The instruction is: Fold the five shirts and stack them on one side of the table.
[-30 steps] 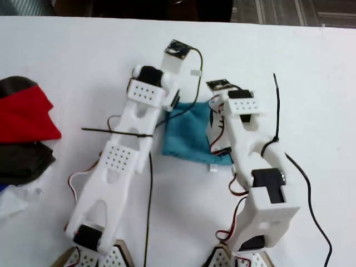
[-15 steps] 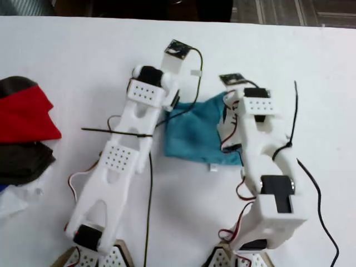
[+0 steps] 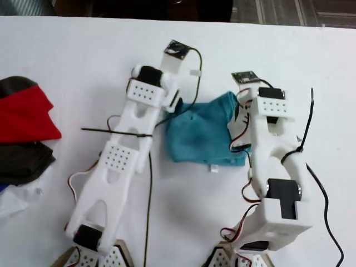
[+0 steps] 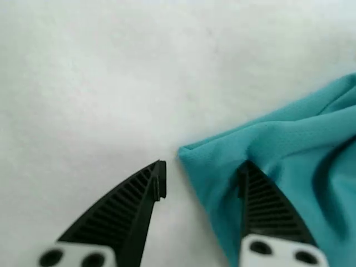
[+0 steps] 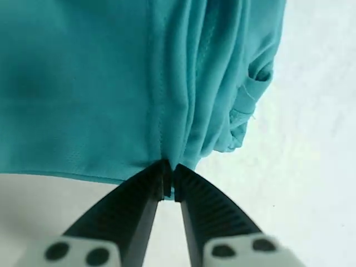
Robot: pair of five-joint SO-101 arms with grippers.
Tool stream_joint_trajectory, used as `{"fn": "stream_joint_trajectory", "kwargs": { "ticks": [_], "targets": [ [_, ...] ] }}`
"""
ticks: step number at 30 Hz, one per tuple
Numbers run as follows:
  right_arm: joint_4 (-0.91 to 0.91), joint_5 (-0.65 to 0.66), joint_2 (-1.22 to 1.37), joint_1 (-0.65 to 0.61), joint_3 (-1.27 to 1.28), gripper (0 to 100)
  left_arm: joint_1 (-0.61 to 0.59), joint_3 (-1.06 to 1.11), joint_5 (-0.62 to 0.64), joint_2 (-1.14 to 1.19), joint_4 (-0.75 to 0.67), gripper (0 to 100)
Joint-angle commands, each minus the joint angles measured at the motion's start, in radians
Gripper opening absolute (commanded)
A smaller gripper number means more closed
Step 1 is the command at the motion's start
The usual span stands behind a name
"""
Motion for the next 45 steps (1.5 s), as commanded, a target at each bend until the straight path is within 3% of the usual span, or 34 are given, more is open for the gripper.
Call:
{"fn": "stream_joint_trajectory", "kwargs": {
  "ticks": [1, 19, 28, 45],
  "targets": [
    [0.012, 0.009, -0.061, 0.036, -0.021, 1.9, -0.015, -0.038, 0.003, -0.069, 0.002, 24],
    [-0.036, 0.087, -0.061, 0.104, 0.086, 1.9, -0.020, -0.031, 0.002, -0.167, 0.009, 24],
    [-0.050, 0.087, -0.068, 0.104, 0.124, 1.9, -0.026, -0.036, 0.003, -0.025, -0.049, 24],
    [-0.074, 0.087, -0.065, 0.150, 0.127, 1.9, -0.078, -0.031, 0.002, -0.009, -0.092, 24]
  ]
}}
